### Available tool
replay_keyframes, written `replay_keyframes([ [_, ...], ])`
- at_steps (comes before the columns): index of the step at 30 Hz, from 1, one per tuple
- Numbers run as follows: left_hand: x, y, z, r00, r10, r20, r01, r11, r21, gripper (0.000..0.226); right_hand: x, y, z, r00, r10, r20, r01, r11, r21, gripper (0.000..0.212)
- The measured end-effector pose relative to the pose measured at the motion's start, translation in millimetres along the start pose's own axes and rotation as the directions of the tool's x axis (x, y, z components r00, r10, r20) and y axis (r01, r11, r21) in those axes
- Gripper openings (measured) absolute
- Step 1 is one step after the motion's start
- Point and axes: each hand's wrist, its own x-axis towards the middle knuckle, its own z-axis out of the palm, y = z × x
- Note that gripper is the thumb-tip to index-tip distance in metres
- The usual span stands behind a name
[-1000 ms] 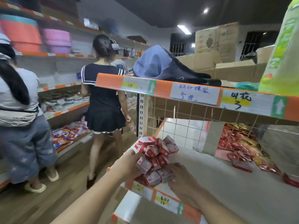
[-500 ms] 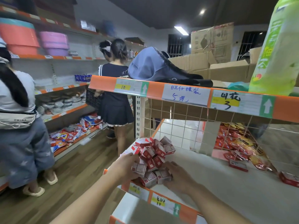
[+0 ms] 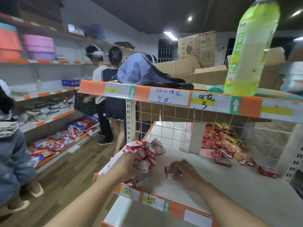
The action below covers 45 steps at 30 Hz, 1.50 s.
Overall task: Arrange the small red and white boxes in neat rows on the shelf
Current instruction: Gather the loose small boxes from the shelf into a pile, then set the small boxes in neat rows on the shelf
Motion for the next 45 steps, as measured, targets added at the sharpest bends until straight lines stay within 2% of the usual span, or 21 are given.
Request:
replay_keyframes([
  [5,19,34,33,0.998,0.036,0.049,-0.032,0.996,-0.078,0.037,-43,39,-26,0.992,0.096,-0.085,-0.095,0.995,0.008,0.03],
  [7,25,52,47,0.994,0.09,0.065,-0.081,0.989,-0.125,0.034,-64,56,-36,0.984,0.144,-0.106,-0.142,0.99,0.027,0.034],
  [13,41,113,82,0.966,0.24,0.098,-0.238,0.971,-0.028,0.028,-127,98,-66,0.928,0.326,-0.179,-0.332,0.943,0.001,0.03],
  [19,55,173,122,0.932,0.33,0.148,-0.306,0.938,-0.164,0.034,-182,134,-94,0.863,0.455,-0.221,-0.471,0.882,-0.026,0.036],
  [24,62,223,156,0.926,0.352,0.137,-0.315,0.919,-0.236,0.034,-215,174,-110,0.853,0.462,-0.241,-0.491,0.868,-0.073,0.033],
  [27,71,256,179,0.939,0.319,0.126,-0.273,0.918,-0.289,0.036,-228,208,-122,0.841,0.468,-0.271,-0.493,0.87,-0.029,0.031],
  [30,80,287,197,0.948,0.291,0.131,-0.235,0.914,-0.331,0.03,-230,243,-135,0.861,0.432,-0.269,-0.456,0.89,-0.028,0.026],
  [38,109,328,243,0.977,0.198,0.075,-0.171,0.946,-0.274,0.032,-203,292,-130,0.838,0.448,-0.31,-0.435,0.893,0.116,0.03],
  [45,136,333,275,0.984,0.166,0.065,-0.148,0.965,-0.218,0.041,-167,310,-112,0.839,0.431,-0.332,-0.418,0.902,0.113,0.036],
])
